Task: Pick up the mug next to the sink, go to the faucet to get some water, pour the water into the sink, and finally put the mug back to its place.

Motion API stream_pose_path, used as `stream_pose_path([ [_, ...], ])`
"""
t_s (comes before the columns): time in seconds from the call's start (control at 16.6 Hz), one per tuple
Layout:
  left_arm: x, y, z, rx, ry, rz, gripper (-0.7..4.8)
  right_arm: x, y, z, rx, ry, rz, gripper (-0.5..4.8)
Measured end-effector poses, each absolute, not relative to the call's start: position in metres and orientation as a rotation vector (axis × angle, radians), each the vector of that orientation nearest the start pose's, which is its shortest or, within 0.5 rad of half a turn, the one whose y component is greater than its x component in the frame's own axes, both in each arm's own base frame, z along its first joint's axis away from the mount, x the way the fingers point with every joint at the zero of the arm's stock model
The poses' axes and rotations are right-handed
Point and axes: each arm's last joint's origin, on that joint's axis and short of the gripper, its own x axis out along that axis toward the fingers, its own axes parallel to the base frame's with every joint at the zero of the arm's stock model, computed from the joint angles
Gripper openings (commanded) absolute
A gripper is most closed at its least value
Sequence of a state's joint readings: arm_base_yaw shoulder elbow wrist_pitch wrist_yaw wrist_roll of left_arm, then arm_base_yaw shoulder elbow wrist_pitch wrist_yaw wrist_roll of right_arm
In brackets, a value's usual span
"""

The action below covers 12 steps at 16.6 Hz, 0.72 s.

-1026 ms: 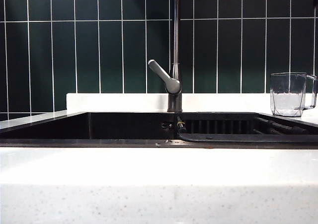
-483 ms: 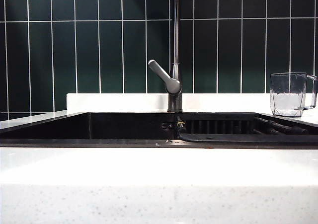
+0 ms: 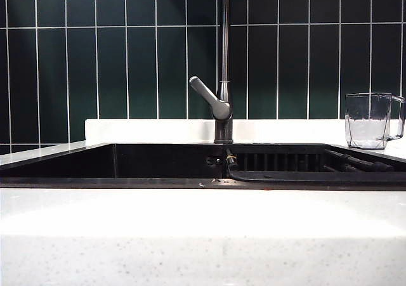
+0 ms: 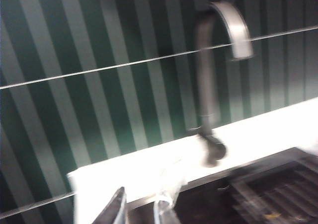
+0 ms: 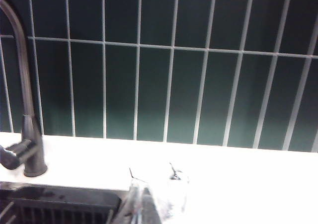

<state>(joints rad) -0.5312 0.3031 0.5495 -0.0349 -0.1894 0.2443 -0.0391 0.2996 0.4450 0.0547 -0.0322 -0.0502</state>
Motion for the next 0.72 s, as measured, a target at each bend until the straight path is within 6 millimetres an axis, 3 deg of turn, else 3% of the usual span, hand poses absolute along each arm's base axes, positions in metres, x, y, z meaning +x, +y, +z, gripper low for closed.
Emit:
stream_pose_path([
  [0.36, 0.068, -0.029, 0.291, 0.166, -0.223, -0.185, 0.62, 0.046, -0.003, 0.287, -0.059, -0.257, -0.097, -0.05],
  [0.54, 0.067, -0.029, 0.265, 0.134, -0.208, -0.190, 0.52, 0.048, -0.003, 0.279, -0.071, -0.176, -0.097, -0.05],
  [0.72, 0.064, -0.026, 0.253, 0.106, -0.236, -0.161, 0.51, 0.049, -0.003, 0.277, -0.076, -0.167, -0.094, -0.05],
])
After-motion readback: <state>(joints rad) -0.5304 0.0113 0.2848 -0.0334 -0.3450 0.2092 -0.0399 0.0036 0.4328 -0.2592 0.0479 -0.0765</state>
